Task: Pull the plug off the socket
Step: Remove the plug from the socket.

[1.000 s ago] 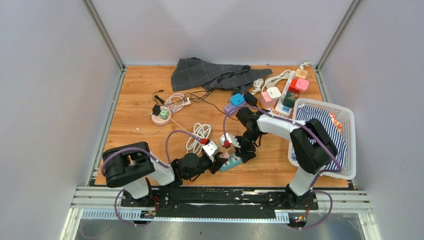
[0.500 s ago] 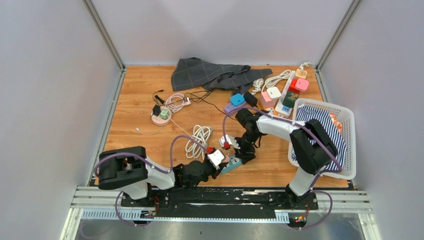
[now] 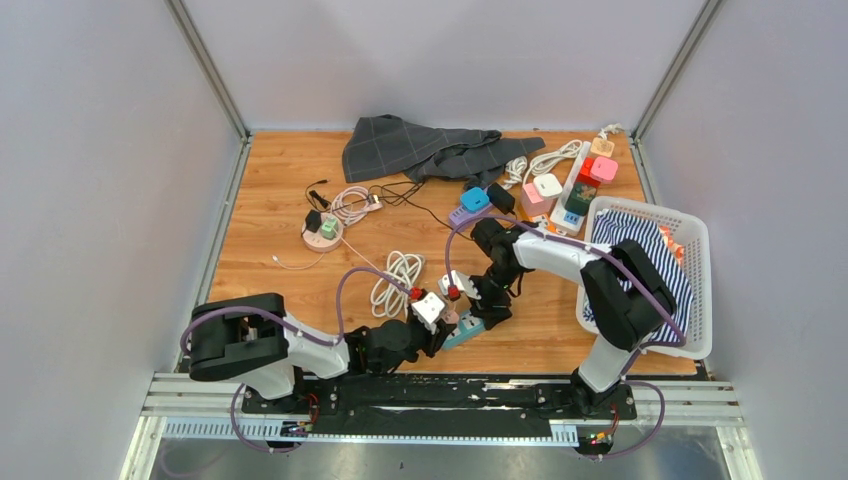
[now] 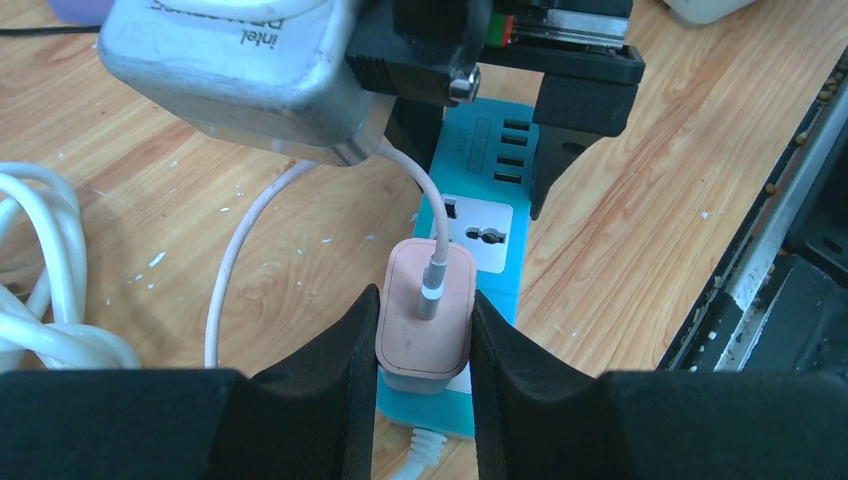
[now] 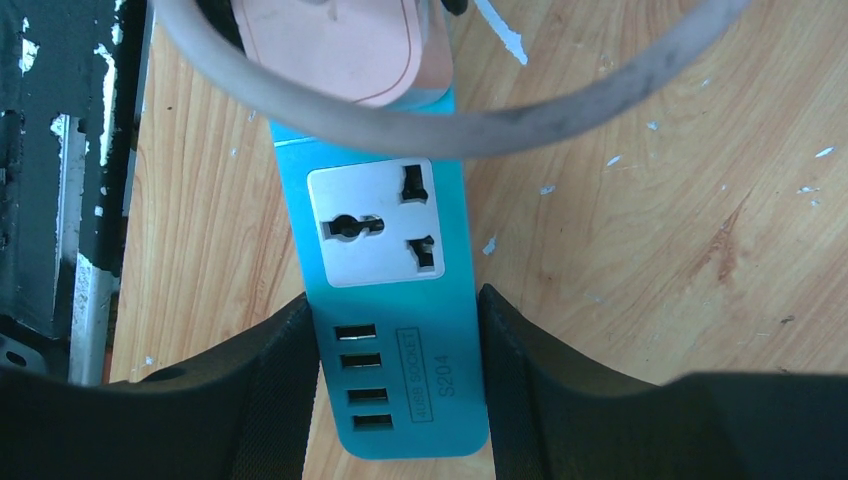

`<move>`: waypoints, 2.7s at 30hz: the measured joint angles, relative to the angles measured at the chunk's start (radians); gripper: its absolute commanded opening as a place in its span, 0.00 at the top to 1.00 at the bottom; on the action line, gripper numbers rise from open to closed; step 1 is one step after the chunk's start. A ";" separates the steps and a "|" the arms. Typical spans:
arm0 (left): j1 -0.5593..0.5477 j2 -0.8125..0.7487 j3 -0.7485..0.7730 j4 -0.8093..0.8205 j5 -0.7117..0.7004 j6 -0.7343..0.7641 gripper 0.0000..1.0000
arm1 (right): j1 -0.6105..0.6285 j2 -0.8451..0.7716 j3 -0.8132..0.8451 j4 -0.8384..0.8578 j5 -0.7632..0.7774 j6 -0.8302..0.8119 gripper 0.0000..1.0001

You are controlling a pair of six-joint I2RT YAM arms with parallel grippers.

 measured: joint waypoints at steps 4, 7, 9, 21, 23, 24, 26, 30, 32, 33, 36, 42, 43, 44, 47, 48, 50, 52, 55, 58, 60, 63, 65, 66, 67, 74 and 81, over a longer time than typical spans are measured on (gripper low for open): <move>0.000 0.006 0.008 -0.005 -0.003 -0.030 1.00 | 0.000 -0.005 -0.004 0.002 0.010 0.006 1.00; 0.002 0.005 0.008 -0.007 -0.003 -0.044 1.00 | 0.000 -0.005 -0.004 0.002 0.011 0.011 1.00; 0.002 0.005 0.008 -0.007 -0.002 -0.040 1.00 | 0.000 -0.005 -0.004 0.003 0.011 0.013 1.00; -0.004 0.159 -0.126 0.429 0.035 0.129 1.00 | 0.005 0.001 -0.004 0.022 -0.018 0.038 1.00; -0.004 0.185 -0.130 0.474 0.027 0.104 1.00 | 0.007 0.002 -0.004 0.024 -0.019 0.041 1.00; -0.004 0.189 -0.129 0.478 0.023 0.087 1.00 | 0.007 0.002 -0.004 0.024 -0.019 0.041 1.00; -0.004 0.188 -0.124 0.469 0.016 0.057 1.00 | 0.007 0.001 -0.004 0.023 -0.017 0.040 1.00; -0.004 0.138 -0.061 0.307 -0.009 0.015 1.00 | 0.006 -0.003 -0.004 0.011 0.001 0.040 1.00; -0.005 0.101 0.005 0.148 -0.027 0.007 1.00 | 0.001 -0.008 -0.004 0.005 0.020 0.040 1.00; -0.006 0.091 0.024 0.100 -0.034 0.003 1.00 | -0.003 -0.009 -0.004 0.004 0.028 0.040 1.00; -0.011 0.063 0.045 0.011 -0.053 -0.019 1.00 | -0.005 -0.009 -0.003 0.004 0.033 0.040 1.00; -0.011 0.025 0.045 -0.053 -0.056 -0.091 1.00 | -0.004 -0.008 -0.003 0.005 0.029 0.040 1.00; -0.011 0.019 0.043 -0.060 -0.055 -0.105 1.00 | -0.004 -0.008 -0.003 0.005 0.026 0.041 1.00; -0.011 0.014 0.039 -0.061 -0.054 -0.117 1.00 | -0.004 -0.007 -0.003 0.005 0.021 0.041 1.00; -0.010 -0.004 0.022 -0.062 -0.053 -0.177 1.00 | -0.001 -0.004 -0.003 0.003 0.009 0.043 1.00; -0.009 -0.009 0.017 -0.063 -0.053 -0.196 1.00 | -0.001 -0.003 -0.003 0.003 0.003 0.045 1.00; -0.008 -0.012 0.014 -0.064 -0.054 -0.219 1.00 | -0.001 -0.002 -0.003 0.003 -0.002 0.048 1.00; -0.008 -0.011 0.014 -0.065 -0.055 -0.222 1.00 | -0.001 -0.002 -0.003 0.003 -0.003 0.050 1.00; -0.013 -0.003 0.018 -0.058 -0.060 -0.178 1.00 | -0.001 -0.002 -0.003 0.003 -0.002 0.053 1.00; -0.043 0.015 0.026 -0.045 -0.100 -0.100 1.00 | -0.001 -0.002 -0.003 0.003 -0.002 0.053 1.00; -0.063 0.027 0.031 -0.037 -0.124 -0.040 1.00 | -0.001 -0.002 -0.003 0.003 -0.002 0.053 1.00; -0.076 0.033 0.033 -0.032 -0.137 0.004 1.00 | -0.001 -0.002 -0.003 0.003 -0.003 0.053 1.00; -0.077 0.033 0.023 -0.014 -0.140 0.002 1.00 | -0.001 0.000 -0.003 0.005 -0.007 0.053 1.00; -0.077 0.033 0.006 0.012 -0.142 -0.016 1.00 | 0.000 0.001 -0.003 0.006 -0.011 0.053 1.00; -0.077 0.033 -0.014 0.043 -0.145 -0.042 1.00 | 0.002 0.003 -0.003 0.009 -0.019 0.055 1.00; -0.070 0.083 -0.109 0.261 -0.162 -0.209 1.00 | 0.012 0.011 -0.003 0.021 -0.060 0.069 1.00; -0.102 0.103 -0.085 0.260 -0.195 -0.080 1.00 | 0.012 0.011 -0.003 0.018 -0.056 0.072 1.00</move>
